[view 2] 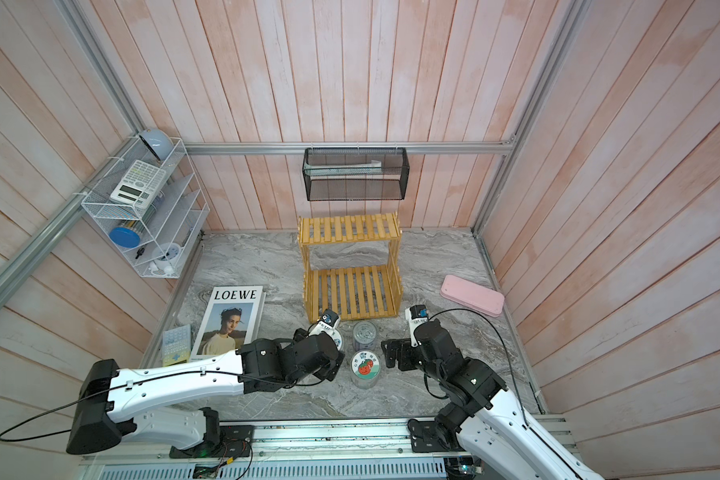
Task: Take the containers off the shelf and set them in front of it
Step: Place the container at the center of the board.
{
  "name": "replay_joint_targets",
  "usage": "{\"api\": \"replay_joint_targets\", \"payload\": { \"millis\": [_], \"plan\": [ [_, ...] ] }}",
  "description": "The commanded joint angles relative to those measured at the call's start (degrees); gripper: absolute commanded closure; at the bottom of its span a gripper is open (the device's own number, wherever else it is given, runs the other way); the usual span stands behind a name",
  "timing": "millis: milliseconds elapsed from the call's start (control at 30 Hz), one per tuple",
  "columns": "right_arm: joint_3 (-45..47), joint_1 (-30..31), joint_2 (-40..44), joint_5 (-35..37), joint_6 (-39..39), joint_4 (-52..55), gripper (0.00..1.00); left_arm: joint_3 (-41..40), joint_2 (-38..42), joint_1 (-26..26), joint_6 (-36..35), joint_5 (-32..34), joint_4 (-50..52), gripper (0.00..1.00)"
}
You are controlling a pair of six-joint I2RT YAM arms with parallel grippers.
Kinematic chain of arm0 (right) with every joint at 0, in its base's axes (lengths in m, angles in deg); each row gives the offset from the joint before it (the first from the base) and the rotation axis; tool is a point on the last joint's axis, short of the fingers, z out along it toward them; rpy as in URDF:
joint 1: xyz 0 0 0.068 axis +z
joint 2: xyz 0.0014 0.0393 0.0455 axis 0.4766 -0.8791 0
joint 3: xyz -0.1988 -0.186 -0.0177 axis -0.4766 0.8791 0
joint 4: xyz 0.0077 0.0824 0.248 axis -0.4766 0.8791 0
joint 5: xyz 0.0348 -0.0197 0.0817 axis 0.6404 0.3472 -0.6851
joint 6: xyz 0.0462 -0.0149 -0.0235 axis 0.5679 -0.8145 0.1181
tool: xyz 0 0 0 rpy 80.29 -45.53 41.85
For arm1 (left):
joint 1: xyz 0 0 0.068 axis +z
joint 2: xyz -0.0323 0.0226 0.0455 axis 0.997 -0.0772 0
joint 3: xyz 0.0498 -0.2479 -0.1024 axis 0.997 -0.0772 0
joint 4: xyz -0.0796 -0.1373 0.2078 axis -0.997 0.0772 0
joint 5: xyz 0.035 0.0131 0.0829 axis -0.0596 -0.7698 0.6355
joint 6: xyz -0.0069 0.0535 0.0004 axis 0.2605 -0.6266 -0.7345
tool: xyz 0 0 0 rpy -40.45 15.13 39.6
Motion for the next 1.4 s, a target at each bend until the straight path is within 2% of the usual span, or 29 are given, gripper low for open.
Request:
{"api": "replay_joint_targets", "payload": {
  "millis": [0, 233, 967, 1267, 1367],
  "plan": [
    [-1.8, -0.4, -0.1, -0.6, -0.1, -0.1, 0.02, -2.3, 2.1, -1.0, 3.7, 1.9, 0.0, 0.3],
    [-1.7, -0.4, -0.6, -0.9, -0.1, -0.9, 0.02, -6.9, 2.3, -3.3, 6.1, 1.5, -2.0, 0.3],
    [-1.4, -0.5, 0.0, -0.9, 0.1, -0.4, 0.02, -13.5, -4.2, -3.3, 6.2, 1.3, -10.6, 0.3],
    [-1.3, -0.5, 0.0, -0.9, 0.3, -0.3, 0.02, -14.3, -5.7, -3.0, 6.4, 1.3, -11.0, 0.2],
    [-1.2, -0.5, 0.0, -1.0, 0.3, -0.3, 0.02, -14.4, -5.5, -3.0, 6.4, 1.6, -10.9, 0.13]
  ]
}}
